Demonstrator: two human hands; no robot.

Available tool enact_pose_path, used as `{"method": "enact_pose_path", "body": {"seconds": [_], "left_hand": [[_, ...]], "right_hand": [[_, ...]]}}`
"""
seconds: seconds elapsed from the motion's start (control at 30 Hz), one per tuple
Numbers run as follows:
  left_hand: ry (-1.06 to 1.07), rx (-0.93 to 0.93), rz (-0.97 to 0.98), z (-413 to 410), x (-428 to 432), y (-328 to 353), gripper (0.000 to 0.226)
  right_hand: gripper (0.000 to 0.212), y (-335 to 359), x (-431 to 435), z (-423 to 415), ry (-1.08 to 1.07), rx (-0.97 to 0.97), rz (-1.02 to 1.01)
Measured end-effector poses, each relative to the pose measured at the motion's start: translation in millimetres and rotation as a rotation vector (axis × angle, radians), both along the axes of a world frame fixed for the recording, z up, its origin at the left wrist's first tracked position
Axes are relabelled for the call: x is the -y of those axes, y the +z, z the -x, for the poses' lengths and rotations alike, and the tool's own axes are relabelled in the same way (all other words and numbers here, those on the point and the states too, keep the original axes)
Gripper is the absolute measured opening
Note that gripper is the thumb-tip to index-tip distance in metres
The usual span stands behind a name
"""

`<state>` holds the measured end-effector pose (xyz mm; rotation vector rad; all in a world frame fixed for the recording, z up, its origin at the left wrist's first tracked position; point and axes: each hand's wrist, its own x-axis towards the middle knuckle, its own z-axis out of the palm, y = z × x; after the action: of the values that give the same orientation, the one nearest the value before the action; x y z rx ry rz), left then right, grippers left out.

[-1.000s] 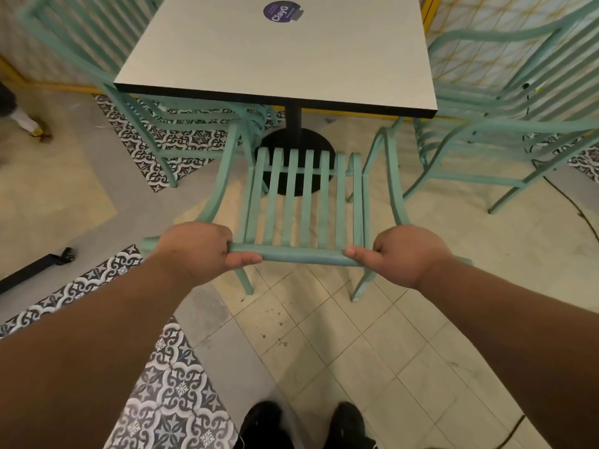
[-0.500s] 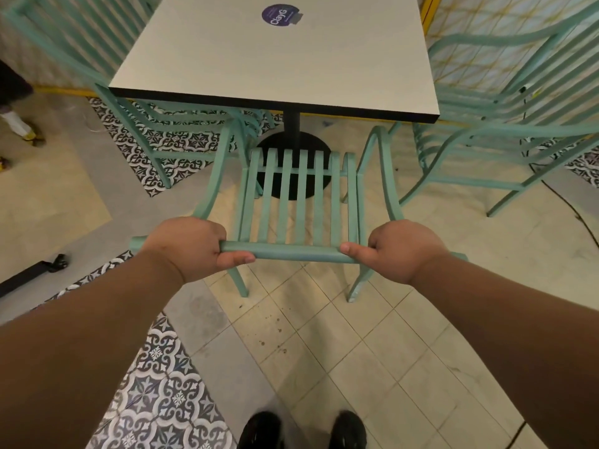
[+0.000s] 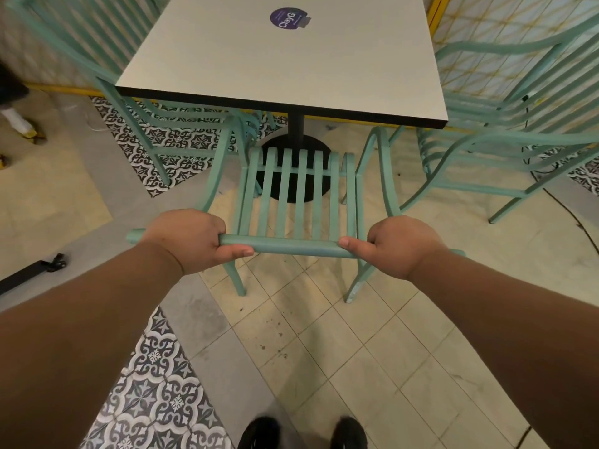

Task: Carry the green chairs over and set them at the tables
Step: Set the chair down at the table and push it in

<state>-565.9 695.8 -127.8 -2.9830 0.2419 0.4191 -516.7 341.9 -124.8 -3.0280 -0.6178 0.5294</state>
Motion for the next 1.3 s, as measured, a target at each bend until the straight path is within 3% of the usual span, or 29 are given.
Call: {"method": "enact_pose_path", "body": {"seconds": [0.23, 0.37, 0.47, 0.63, 1.3], "left_hand": [[0.053, -0.006, 0.070, 3.1, 3.1, 3.2, 0.121], [0.163, 0.025, 0.032, 12.1, 11.5, 9.0, 0.112], [0.193, 0.065, 0.054, 19.8, 14.8, 11.0, 0.108], [0.191, 0.152, 0.120, 32.9, 19.4, 32.7, 0.101], [0.061, 0.345, 0.179, 73.7, 33.0, 241.7, 0.102]], "right_hand": [[0.107, 2.6, 4.2, 7.5, -0.015, 0.018, -0.021], [0.103, 3.3, 0.2, 10.3, -0.016, 0.019, 0.081], [0.112, 8.2, -0.9, 11.7, -0.029, 0.025, 0.146], [0.124, 28.3, -1.4, 38.7, -0.113, 0.098, 0.058], [0.108, 229.5, -4.1, 84.9, -0.137, 0.409, -0.138]]}}
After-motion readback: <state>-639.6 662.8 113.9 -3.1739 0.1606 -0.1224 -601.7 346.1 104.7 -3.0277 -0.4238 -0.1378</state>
